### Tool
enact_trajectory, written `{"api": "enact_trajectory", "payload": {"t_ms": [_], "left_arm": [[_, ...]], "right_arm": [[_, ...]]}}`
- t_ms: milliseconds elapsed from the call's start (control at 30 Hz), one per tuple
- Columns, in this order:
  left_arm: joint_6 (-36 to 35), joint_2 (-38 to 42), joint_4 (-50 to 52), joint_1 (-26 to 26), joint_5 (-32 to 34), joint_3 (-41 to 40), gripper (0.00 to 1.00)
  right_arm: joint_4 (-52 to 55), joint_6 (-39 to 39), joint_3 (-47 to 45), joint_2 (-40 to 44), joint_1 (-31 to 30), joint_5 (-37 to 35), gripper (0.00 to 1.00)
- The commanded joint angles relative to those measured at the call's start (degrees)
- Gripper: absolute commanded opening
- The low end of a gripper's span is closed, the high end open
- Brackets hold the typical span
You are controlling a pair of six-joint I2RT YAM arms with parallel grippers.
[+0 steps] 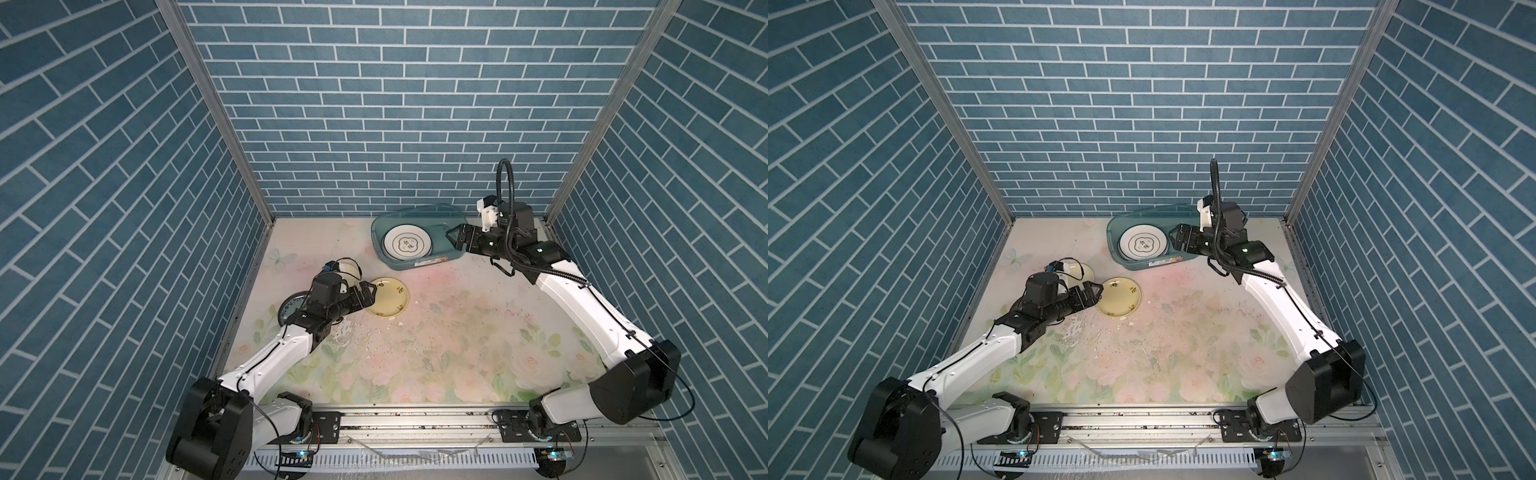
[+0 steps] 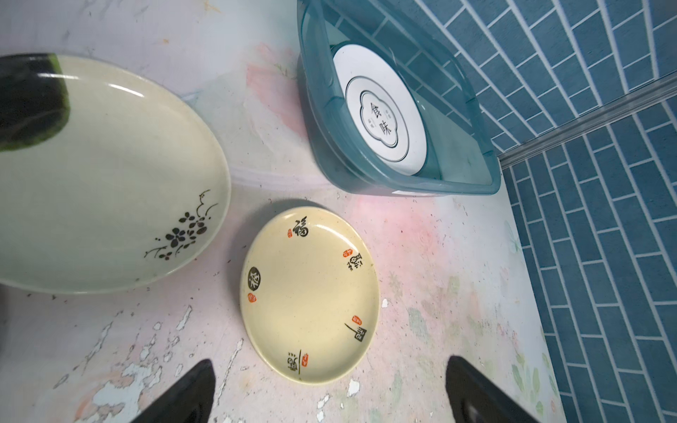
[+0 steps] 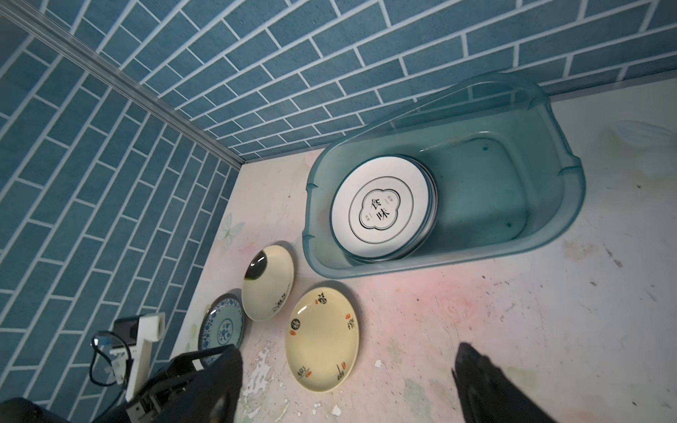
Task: Place the plates into the plastic bin on the countertop
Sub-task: Place the plate in the plastic bin, then pick up the plate from the center of the table.
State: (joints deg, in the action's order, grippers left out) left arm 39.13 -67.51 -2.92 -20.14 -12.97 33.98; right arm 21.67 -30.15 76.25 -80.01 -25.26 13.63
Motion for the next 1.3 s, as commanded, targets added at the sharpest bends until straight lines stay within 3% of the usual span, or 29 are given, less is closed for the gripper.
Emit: {"api": "enact_trajectory", "payload": {"t_ms": [0,333,567,733,1267], "left_arm": [[1.58,-2.28,-2.17,0.37,-0.56,-0.93,1.0],[3.84,-2.8,-2.28,0.39,2.62,-3.55,0.99],[5.97,0.9,-3.07,0.37,5.05,-7.98,1.0],[7.62,0.78,-6.52,0.29,4.25,-10.76,0.95],[11.27,-18.52,-22.55,0.33,-2.32,-10.53,0.72]], "right_arm": [[-8.01,-0.2,-8.3,6.09,-0.15,-2.7,0.94],[-6.91,-0.3,-19.56,14.94,-0.14,-4.35,0.95],[-9.28,-2.37,-23.46,16.73,-0.1,4.47,0.95],[-6.81,-1.85,-23.75,16.99,-0.14,6.76,0.95],[-5.42,-3.82,-29.03,21.55,-0.1,7.96,0.94]]}}
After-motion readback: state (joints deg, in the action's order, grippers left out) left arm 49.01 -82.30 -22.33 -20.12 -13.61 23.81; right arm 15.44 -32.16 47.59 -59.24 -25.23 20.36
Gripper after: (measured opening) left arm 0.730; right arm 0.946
